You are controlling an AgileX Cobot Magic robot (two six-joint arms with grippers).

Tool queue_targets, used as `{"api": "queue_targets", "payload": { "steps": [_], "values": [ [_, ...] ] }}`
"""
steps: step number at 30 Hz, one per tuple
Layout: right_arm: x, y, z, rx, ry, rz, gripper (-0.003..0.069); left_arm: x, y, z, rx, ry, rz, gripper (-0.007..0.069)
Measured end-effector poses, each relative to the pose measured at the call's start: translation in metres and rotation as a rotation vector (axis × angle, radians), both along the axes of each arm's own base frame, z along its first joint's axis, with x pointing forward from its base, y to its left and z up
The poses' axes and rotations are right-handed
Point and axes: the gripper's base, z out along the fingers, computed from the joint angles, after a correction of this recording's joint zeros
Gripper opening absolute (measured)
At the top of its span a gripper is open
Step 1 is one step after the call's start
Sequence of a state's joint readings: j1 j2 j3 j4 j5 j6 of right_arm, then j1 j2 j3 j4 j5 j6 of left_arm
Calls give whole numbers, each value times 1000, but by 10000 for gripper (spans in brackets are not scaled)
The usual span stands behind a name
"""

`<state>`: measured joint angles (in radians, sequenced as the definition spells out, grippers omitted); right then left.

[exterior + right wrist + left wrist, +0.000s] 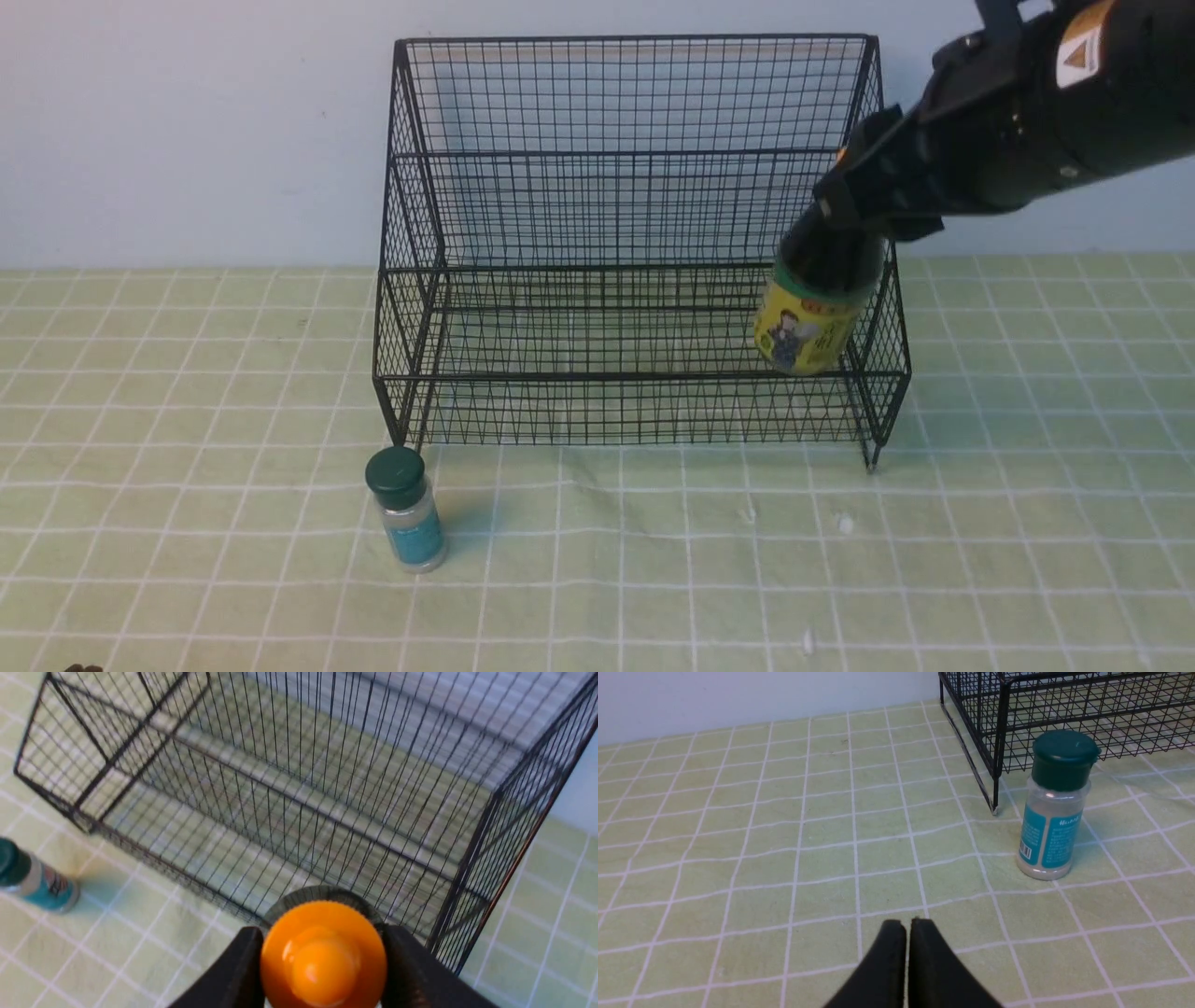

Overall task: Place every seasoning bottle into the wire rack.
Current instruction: Use the right arm to put the condiment bottle back on the shelf

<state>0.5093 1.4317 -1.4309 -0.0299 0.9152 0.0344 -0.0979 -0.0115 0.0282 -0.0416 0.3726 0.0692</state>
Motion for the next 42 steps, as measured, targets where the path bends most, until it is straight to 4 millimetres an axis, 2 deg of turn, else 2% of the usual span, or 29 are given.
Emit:
{"api": "queue_targets", "payload": {
  "steps": [2, 4, 5, 6, 11, 18, 22, 25, 29, 31, 35, 37, 39, 41, 42],
  "values": [
    [4, 1, -1, -13, -5, 0, 293, 0, 0, 0, 0, 0, 0, -6],
    [16, 6, -13, -56, 4, 0, 293, 0, 0, 0, 0, 0, 0, -6],
    [16, 6, -12, -58, 1, 0, 293, 0, 0, 0, 0, 0, 0, -6],
    [25, 9, -22, -85, 7, -1, 293, 0, 0, 0, 0, 0, 0, -6],
    [41, 15, -36, -106, -24, 1, 293, 0, 0, 0, 0, 0, 0, -6],
    [52, 21, -56, -138, 13, 6, 293, 0, 0, 0, 0, 0, 0, -6],
    [62, 26, -82, -181, 94, 4, 293, 0, 0, 0, 0, 0, 0, -6],
    [67, 29, -93, -184, 120, -7, 293, 0, 0, 0, 0, 0, 0, -6],
    [70, 31, -94, -163, 117, -25, 293, 0, 0, 0, 0, 0, 0, -6],
    [70, 31, -93, -155, 120, -37, 318, 0, 0, 0, 0, 0, 0, -6],
    [69, 29, -91, -160, 146, -62, 456, 0, 0, 0, 0, 0, 0, -6],
    [68, 28, -90, -164, 158, -69, 496, 0, 0, 0, 0, 0, 0, -6],
    [63, 24, -78, -168, 168, -80, 551, 0, 0, 0, 0, 0, 0, -6],
    [59, 22, -69, -165, 161, -85, 556, 0, 0, 0, 0, 0, 0, -6],
    [51, 17, -53, -154, 145, -91, 552, 0, 0, 0, 0, 0, 0, -6]
  ]
}}
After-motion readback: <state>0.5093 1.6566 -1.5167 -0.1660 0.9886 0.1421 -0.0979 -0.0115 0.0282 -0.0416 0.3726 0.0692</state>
